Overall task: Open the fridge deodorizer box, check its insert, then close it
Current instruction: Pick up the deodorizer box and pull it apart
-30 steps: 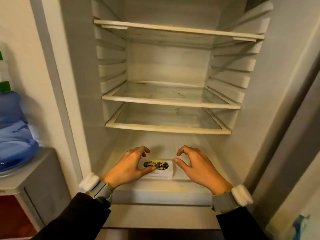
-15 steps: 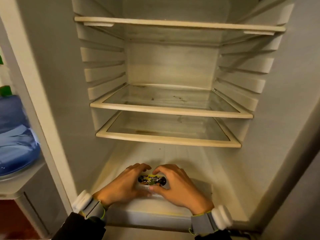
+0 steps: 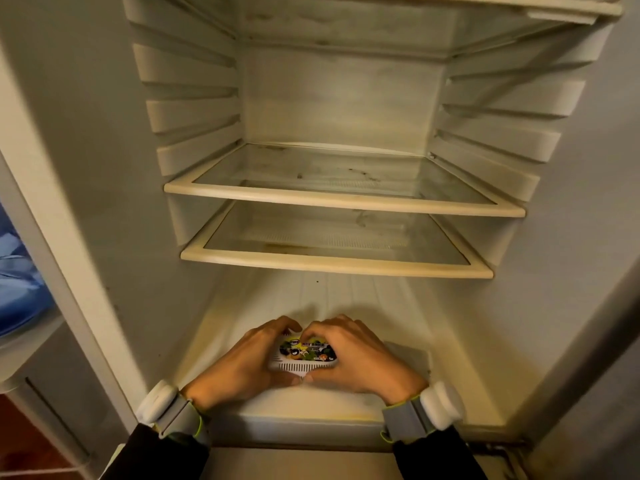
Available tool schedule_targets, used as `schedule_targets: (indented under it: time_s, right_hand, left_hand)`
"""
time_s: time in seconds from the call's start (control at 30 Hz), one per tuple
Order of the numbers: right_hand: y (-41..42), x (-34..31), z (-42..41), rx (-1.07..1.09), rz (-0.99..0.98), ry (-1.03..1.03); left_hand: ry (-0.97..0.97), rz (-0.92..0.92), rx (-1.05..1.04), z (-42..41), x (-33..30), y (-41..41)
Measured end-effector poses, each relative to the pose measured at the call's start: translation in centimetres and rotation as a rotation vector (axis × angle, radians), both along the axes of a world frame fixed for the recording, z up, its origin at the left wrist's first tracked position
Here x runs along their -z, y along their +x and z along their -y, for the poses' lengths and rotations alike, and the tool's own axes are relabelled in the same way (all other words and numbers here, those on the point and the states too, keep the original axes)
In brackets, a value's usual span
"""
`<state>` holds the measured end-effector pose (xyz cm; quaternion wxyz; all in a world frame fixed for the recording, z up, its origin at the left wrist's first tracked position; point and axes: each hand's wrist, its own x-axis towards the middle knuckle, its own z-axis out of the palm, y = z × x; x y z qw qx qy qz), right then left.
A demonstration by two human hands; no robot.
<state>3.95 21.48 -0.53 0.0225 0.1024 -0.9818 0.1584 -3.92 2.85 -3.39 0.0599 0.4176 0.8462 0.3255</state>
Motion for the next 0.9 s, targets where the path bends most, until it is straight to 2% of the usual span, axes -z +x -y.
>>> schedule_targets:
  time_s: [0.3,0.9]
  right_hand:
    - [-0.6,-2.1,0.7,-0.009,0.136,0.051]
    - [-1.7,-3.0,0.1,0.01,0.176,-0.052]
  left_hand:
    - [-0.015,0.068,-0.027,0.5,0.2,0.0]
    - [0.053,0.164,-0.078,0.5,-0.2,0.4]
